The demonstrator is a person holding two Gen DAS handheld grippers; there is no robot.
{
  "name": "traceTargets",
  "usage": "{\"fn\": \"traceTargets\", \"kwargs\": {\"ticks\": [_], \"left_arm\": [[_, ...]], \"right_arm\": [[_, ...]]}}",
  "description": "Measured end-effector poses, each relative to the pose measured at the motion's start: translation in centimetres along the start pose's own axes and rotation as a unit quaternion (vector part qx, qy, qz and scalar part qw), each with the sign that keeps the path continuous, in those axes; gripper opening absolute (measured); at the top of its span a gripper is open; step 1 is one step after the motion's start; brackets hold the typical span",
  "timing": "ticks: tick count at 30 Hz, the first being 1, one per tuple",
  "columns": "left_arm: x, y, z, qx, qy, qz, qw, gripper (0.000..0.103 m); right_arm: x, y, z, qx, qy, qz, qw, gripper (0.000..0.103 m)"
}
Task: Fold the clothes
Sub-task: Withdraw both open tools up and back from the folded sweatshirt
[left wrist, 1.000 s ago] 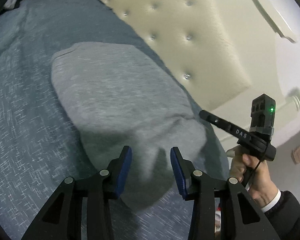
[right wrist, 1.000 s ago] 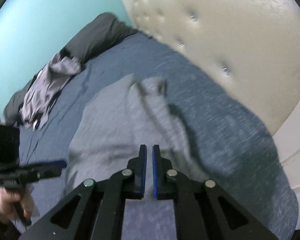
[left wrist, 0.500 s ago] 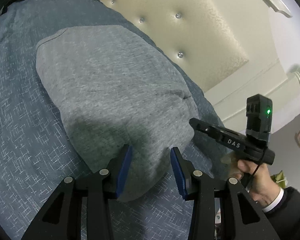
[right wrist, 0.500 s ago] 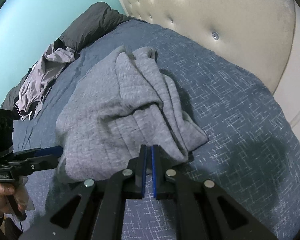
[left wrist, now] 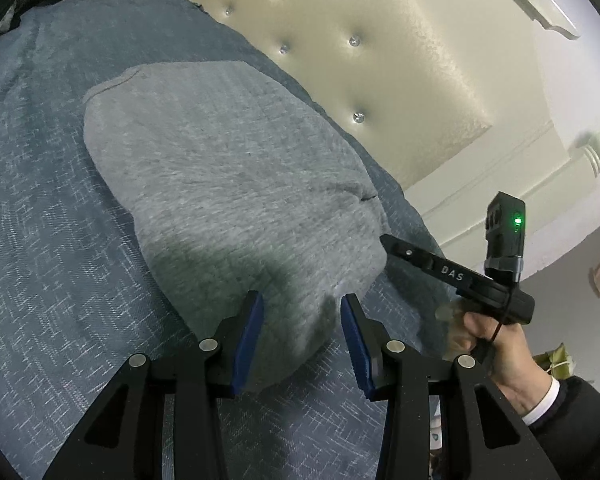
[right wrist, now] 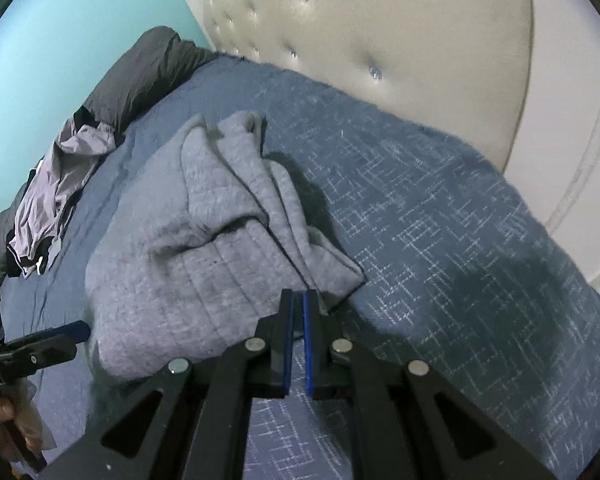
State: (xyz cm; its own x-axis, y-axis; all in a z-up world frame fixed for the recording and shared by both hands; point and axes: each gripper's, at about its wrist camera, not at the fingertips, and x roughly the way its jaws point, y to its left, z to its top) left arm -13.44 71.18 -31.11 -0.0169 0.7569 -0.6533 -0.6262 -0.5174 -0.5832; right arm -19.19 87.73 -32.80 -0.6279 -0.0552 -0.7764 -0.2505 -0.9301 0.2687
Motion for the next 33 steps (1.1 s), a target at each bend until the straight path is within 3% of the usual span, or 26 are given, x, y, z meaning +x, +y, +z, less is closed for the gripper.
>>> {"fn": "traceTargets", "kwargs": {"ticks": [11, 33], "left_arm": [[-2.3, -0.7, -0.4, -0.004, -0.016, 0.026, 0.9995, 0.044], [-10.8, -3.7, -1.9, 0.013, -0.059, 0.058, 0.9965, 0.045]], "right_arm": [[-4.0, 4.2, -0.9, 0.005, -0.040, -0.012, 0.999, 0.002], [-12.9, 10.3, -2.6, -0.001, -0.072, -0.039, 0.997, 0.006]]}}
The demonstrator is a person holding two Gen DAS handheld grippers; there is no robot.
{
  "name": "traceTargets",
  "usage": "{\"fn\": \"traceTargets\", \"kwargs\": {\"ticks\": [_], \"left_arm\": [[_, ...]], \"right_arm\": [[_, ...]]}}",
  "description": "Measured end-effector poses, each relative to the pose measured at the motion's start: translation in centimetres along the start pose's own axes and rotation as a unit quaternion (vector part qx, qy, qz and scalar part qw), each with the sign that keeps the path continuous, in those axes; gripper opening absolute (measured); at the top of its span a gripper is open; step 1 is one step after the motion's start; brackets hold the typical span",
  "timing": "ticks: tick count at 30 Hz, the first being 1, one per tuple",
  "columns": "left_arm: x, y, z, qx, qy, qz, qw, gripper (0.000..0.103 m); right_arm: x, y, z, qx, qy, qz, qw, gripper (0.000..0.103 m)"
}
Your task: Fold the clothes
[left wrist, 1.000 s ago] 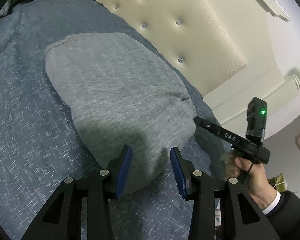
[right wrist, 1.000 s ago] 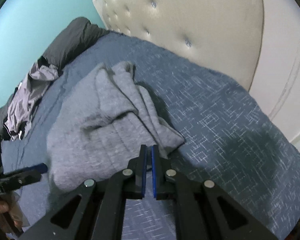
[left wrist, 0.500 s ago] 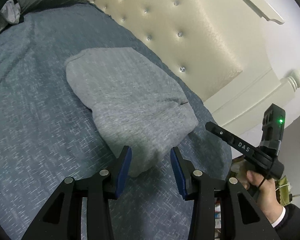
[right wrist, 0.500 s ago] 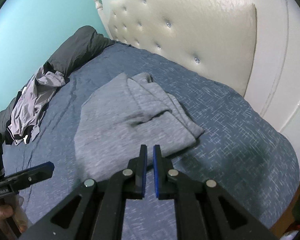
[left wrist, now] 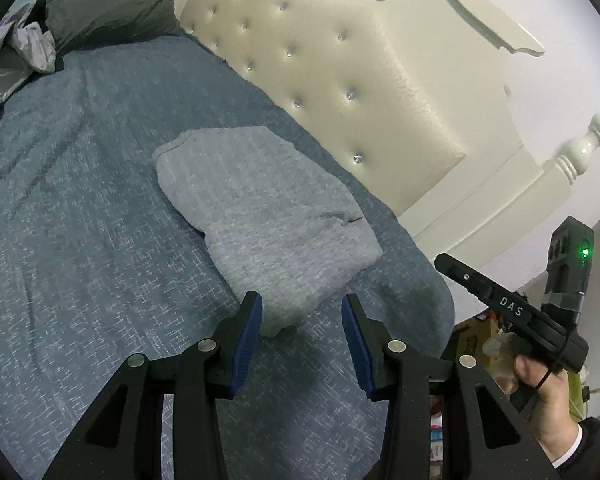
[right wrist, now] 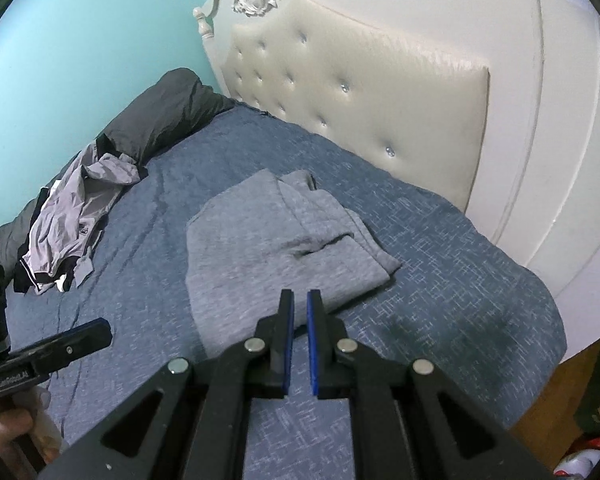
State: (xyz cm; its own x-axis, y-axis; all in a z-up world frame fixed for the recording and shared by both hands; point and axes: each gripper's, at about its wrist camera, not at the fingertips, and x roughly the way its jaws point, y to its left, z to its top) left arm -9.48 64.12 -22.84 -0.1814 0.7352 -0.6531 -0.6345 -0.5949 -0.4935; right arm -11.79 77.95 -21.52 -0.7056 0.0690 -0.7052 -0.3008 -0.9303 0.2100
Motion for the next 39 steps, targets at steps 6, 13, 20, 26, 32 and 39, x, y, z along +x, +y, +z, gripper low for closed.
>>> {"fn": "traceTargets", "kwargs": {"ticks": [6, 13, 20, 26, 32, 39], "left_arm": [[-2.0, -0.8, -0.3, 0.008, -0.009, 0.002, 0.9999, 0.045], [-4.1, -1.6, -1.0, 0.019, -0.016, 0.000, 0.9997, 0.045], [-6.5, -2.5, -1.8, 0.029, -0.024, -0.002, 0.9993, 0.045], [-9.1, -3.5, -2.3, 0.039, -0.041, -0.002, 0.9984, 0.050], [-10.6, -4.7, -3.1, 0.055, -0.047, 0.005, 0.9974, 0.051], [-12.1, -5.9, -4.2, 0.067, -0.051, 0.008, 0.9964, 0.053]], "right_arm": [[-2.4, 1.3, -0.5, -0.003, -0.012, -0.002, 1.000, 0.006], [-4.9, 2.4, -1.5, -0.001, -0.019, -0.004, 1.000, 0.006], [-7.6, 3.4, -2.3, -0.003, -0.032, -0.004, 0.999, 0.006], [-10.0, 4.5, -3.0, -0.010, -0.041, -0.002, 0.999, 0.008], [-12.1, 5.3, -4.0, -0.014, -0.049, -0.003, 0.999, 0.013], [-14.2, 5.9, -5.3, -0.011, -0.056, -0.006, 0.998, 0.014]]}}
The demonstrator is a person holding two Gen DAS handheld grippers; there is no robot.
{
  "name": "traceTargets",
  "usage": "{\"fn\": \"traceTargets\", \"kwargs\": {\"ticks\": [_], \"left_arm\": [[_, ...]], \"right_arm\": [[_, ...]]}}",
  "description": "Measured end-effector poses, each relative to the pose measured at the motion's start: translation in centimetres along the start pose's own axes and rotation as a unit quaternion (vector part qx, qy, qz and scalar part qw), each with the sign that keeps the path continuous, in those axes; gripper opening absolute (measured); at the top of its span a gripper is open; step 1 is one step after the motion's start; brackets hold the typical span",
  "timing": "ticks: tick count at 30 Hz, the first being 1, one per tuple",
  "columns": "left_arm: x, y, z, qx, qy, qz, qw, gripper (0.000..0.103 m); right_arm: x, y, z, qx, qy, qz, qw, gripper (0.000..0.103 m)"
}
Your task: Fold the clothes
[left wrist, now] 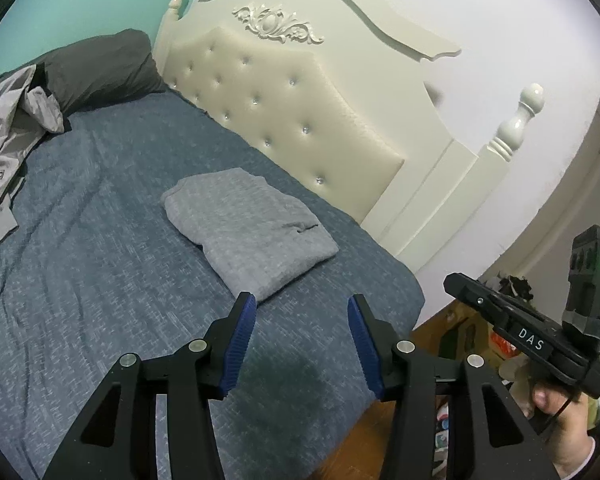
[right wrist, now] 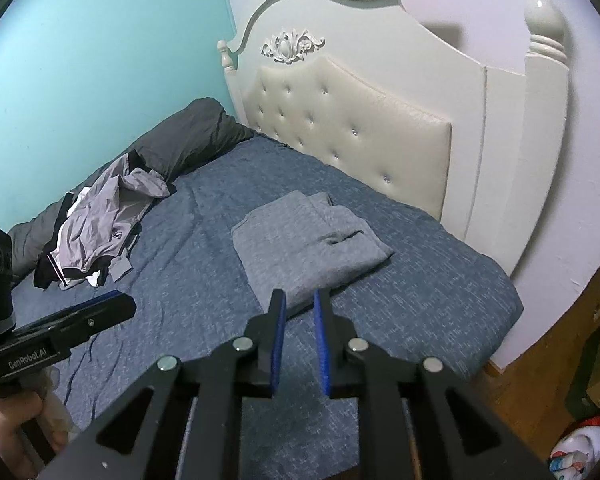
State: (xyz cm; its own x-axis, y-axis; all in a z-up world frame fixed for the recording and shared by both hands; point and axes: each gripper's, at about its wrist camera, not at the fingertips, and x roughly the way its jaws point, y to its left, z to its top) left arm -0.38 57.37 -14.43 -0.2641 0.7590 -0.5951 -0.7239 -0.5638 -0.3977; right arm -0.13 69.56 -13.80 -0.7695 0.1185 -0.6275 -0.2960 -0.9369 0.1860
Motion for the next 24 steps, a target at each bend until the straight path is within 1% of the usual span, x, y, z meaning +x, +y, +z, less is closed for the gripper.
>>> {"fn": "traceTargets", "kwargs": {"ticks": [6, 12, 14, 15, 16, 18, 21, 23, 24], "left_arm": [[-1.2, -0.8, -0.4, 0.007, -0.005, 0.003, 1.0000, 0.057], [-2.5, -1.5, -0.9, 0.017, -0.012, 0.008, 0.9998, 0.064], [-2.9, -1.6, -1.1, 0.019, -0.014, 0.011, 0.9997, 0.068], [-3.1, -1.7, -1.2, 0.021, -0.016, 0.013, 0.9996, 0.069], [-3.3, -1.8, -1.2, 0.023, -0.017, 0.013, 0.9995, 0.069], [-3.6, -2.0, -1.3, 0.027, -0.019, 0.013, 0.9994, 0.070], [-4.2, -2.4, -1.6, 0.028, -0.024, 0.009, 0.9993, 0.075], [-4.5, -2.6, -1.8, 0.027, -0.026, 0.009, 0.9992, 0.080], [-4.6, -2.7, -1.8, 0.028, -0.027, 0.009, 0.9992, 0.082]], "right_arm": [[-1.7, 0.3, -0.6, 0.001, -0.007, -0.003, 1.000, 0.022], [-3.3, 0.7, -1.0, -0.001, -0.014, -0.006, 1.000, 0.030], [-3.9, 0.7, -1.2, 0.000, -0.017, -0.006, 1.000, 0.040], [-4.0, 0.7, -1.2, 0.002, -0.018, -0.006, 1.000, 0.043], [-4.3, 0.6, -1.4, 0.003, -0.020, -0.006, 1.000, 0.044], [-4.7, 0.7, -1.6, 0.001, -0.022, -0.009, 1.000, 0.045], [-5.2, 0.8, -1.9, -0.001, -0.023, -0.013, 1.000, 0.048], [-5.5, 0.8, -2.2, -0.003, -0.024, -0.019, 1.000, 0.054], [-5.8, 0.9, -2.3, -0.003, -0.025, -0.022, 0.999, 0.056]]}}
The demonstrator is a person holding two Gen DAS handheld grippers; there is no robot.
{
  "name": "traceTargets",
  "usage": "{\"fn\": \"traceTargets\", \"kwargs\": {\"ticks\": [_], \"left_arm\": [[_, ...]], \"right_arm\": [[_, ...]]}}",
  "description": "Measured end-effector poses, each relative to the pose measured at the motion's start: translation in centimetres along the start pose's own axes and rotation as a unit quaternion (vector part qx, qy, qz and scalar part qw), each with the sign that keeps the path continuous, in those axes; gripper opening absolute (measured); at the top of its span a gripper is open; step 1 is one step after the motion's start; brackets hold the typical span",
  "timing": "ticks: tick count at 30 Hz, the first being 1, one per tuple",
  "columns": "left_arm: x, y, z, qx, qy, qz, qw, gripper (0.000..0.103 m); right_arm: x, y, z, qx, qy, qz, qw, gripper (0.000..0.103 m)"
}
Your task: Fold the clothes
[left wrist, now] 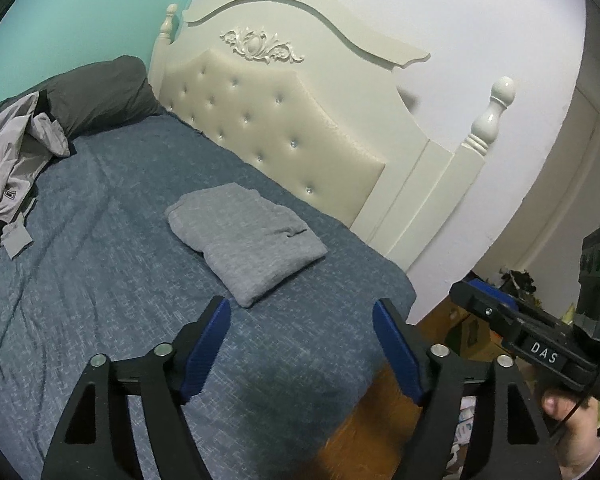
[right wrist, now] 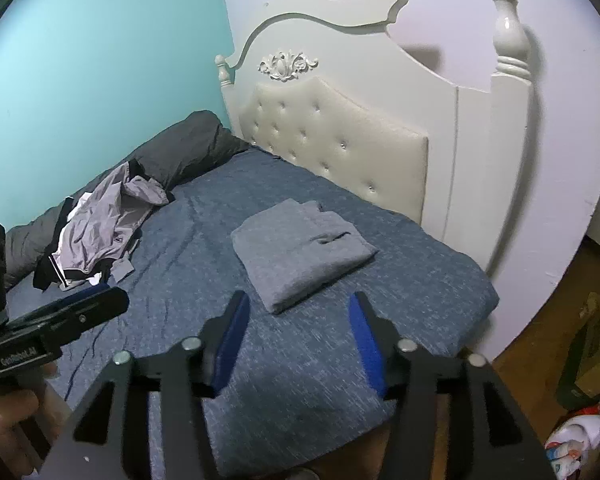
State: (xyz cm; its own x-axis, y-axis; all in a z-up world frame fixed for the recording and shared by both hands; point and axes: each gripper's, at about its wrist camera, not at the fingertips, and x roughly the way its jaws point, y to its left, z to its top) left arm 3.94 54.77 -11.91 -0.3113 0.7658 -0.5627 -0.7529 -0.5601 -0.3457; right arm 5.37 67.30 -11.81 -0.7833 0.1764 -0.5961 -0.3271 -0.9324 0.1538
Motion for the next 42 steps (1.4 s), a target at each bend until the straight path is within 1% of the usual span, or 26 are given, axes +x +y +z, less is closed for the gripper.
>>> {"fn": "traceTargets", "kwargs": {"ticks": [2, 5, 7, 10, 13, 15, 17, 22, 29, 42], "left_arm": [[-0.3, -0.2, -0.1, 0.003, -0.002, 0.000, 1.0000, 0.086], [-0.6, -0.4, -0.3, 0.005, -0.005, 0.002, 1.0000, 0.091], [-0.7, -0.4, -0.4, 0.009, -0.006, 0.002, 0.9999, 0.093], [-0.9, -0.4, -0.5, 0.014, -0.006, 0.002, 0.9999, 0.096], [-1.3, -0.6, -0.6, 0.017, -0.008, 0.001, 0.9998, 0.103], [-1.5, -0.7, -0.8, 0.020, -0.010, 0.001, 0.9998, 0.103], [-1.8, -0.8, -1.0, 0.024, -0.011, 0.001, 0.9997, 0.103], [-2.2, -1.0, -1.4, 0.029, -0.009, 0.008, 0.9995, 0.103], [-2.9, -0.7, -2.0, 0.030, -0.008, 0.015, 0.9994, 0.103], [-4.6, -1.4, -2.6, 0.040, -0.027, 0.024, 0.9986, 0.103]], "right_arm": [[-0.4, 0.0, -0.2, 0.000, 0.000, -0.008, 1.000, 0.060], [-1.0, 0.0, -0.6, 0.002, -0.003, -0.018, 1.000, 0.063], [-1.2, -0.2, -0.8, 0.006, -0.004, -0.021, 1.000, 0.064], [-1.7, -0.3, -1.2, 0.007, -0.005, -0.026, 1.000, 0.070], [-2.1, -0.3, -1.6, 0.006, -0.005, -0.033, 0.999, 0.073], [-2.2, -0.3, -1.9, 0.005, -0.004, -0.036, 0.999, 0.075], [-2.4, -0.2, -2.1, 0.004, -0.005, -0.039, 0.999, 0.080], [-3.0, 0.4, -2.7, 0.000, -0.009, -0.043, 0.999, 0.085], [-3.6, 1.0, -3.2, -0.001, -0.011, -0.047, 0.999, 0.089], [-5.2, 1.9, -4.0, -0.007, -0.020, -0.044, 0.999, 0.090]]}}
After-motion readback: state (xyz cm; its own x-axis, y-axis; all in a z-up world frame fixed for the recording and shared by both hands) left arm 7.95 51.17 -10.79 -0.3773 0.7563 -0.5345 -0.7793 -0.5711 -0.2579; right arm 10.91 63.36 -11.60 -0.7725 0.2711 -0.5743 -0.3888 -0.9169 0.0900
